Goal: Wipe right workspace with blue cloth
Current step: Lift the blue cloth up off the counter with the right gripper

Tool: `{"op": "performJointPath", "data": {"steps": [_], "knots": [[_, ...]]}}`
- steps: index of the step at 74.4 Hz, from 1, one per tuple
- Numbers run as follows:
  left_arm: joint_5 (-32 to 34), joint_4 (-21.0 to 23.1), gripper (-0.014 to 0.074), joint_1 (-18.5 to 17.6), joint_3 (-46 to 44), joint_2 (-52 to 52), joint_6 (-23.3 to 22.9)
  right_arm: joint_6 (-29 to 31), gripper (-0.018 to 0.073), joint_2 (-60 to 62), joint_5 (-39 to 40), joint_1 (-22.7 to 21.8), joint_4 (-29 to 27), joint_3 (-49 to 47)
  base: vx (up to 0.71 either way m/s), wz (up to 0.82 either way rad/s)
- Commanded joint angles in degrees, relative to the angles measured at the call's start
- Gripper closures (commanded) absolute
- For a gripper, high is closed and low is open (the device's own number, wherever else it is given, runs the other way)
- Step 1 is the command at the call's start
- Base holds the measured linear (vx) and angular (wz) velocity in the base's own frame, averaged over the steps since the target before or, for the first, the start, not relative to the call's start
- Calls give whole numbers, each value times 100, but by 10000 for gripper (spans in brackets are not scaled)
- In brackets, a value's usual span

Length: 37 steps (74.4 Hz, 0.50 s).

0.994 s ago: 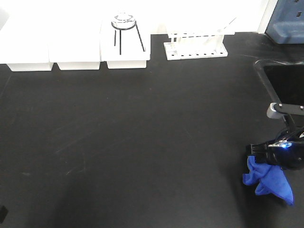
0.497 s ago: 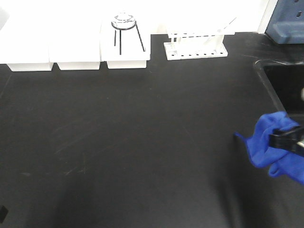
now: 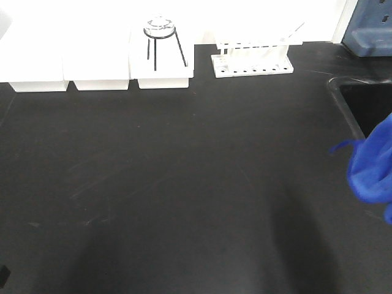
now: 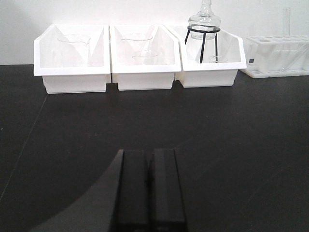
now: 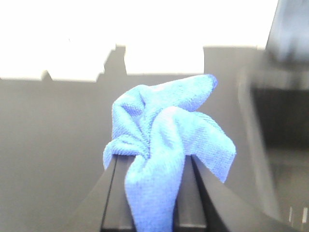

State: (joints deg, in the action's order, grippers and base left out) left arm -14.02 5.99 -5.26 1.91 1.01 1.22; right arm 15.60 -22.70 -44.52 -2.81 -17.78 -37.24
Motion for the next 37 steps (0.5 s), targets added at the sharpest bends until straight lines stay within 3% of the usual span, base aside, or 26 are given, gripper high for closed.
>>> {"op": "performJointPath", "data": {"steps": [1, 20, 37], "knots": [[467, 32, 603, 15, -142, 57, 6, 81, 564, -42, 275, -37, -92, -358, 0, 0], [467, 32, 603, 15, -142, 57, 6, 134, 564, 511, 606, -37, -90, -177, 0, 0], [467, 32, 603, 15, -142, 57, 6, 173, 564, 1582, 1464, -37, -41, 937, 0, 0]]}}
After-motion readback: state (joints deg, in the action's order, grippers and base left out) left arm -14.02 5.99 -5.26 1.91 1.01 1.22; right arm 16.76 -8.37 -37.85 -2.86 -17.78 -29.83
